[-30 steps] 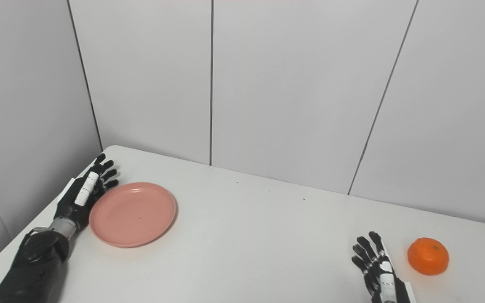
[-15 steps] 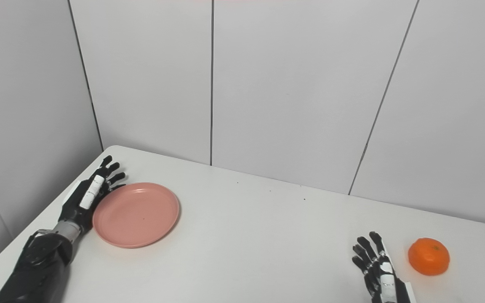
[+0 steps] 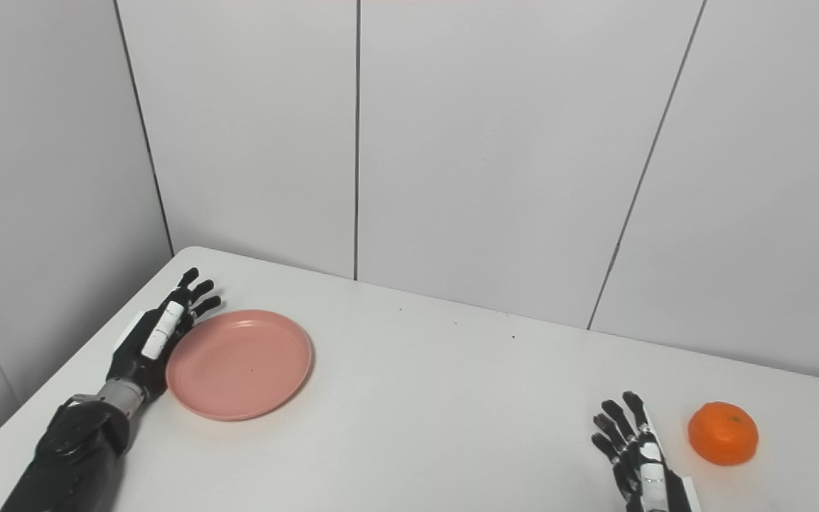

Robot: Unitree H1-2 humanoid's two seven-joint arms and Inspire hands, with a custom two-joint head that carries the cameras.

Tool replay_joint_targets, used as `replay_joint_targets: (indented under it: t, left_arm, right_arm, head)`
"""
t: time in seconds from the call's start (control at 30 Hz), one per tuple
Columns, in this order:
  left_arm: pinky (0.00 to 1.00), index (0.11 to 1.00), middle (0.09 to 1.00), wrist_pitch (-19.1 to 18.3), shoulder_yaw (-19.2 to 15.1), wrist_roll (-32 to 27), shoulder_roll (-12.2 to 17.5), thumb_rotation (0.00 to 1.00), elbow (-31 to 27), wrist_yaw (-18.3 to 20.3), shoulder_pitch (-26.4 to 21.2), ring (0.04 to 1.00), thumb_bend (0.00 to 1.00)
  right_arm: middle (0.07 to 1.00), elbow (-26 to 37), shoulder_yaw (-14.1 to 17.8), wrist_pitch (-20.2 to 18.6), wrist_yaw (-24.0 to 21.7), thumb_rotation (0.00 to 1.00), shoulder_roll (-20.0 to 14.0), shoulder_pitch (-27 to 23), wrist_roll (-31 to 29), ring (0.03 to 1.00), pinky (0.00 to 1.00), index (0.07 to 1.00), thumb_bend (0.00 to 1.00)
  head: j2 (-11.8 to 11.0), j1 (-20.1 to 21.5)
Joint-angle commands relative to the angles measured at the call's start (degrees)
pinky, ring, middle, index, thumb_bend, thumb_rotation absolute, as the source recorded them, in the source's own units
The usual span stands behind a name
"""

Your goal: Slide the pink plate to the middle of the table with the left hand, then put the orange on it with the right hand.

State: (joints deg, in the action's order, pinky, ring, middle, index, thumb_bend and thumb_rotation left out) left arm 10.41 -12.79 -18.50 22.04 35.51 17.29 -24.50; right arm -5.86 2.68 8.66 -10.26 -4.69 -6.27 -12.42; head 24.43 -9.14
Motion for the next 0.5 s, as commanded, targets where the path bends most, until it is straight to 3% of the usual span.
replay_joint_targets:
  t: [0.0,0.2,0.47]
  left_arm:
    - [0.80,1.000,0.964,-0.8,1.3,0.0,-2.1,0.77,-0.1,0.8,-0.3,0.923,1.00]
    - [0.76,1.000,0.953,-0.3,2.0,2.3,-4.5,0.77,-1.3,-2.2,-0.4,0.919,1.00]
    - [0.83,1.000,0.991,-1.3,2.4,4.7,-6.5,0.82,-3.5,-6.4,0.1,0.956,1.00]
  right_arm:
    - [0.904,-3.5,-1.0,-1.5,0.1,1.00,2.0,4.2,-0.2,0.888,0.89,0.956,0.81]
    - [0.908,-3.6,-1.0,-1.5,0.1,1.00,2.2,4.1,-0.2,0.887,0.89,0.957,0.81]
    - [0.900,-3.2,-1.2,-1.5,0.4,1.00,2.4,4.4,0.2,0.879,0.89,0.952,0.82]
  head:
    - [0.1,0.1]
    - [0.2,0.2]
    - [0.5,0.5]
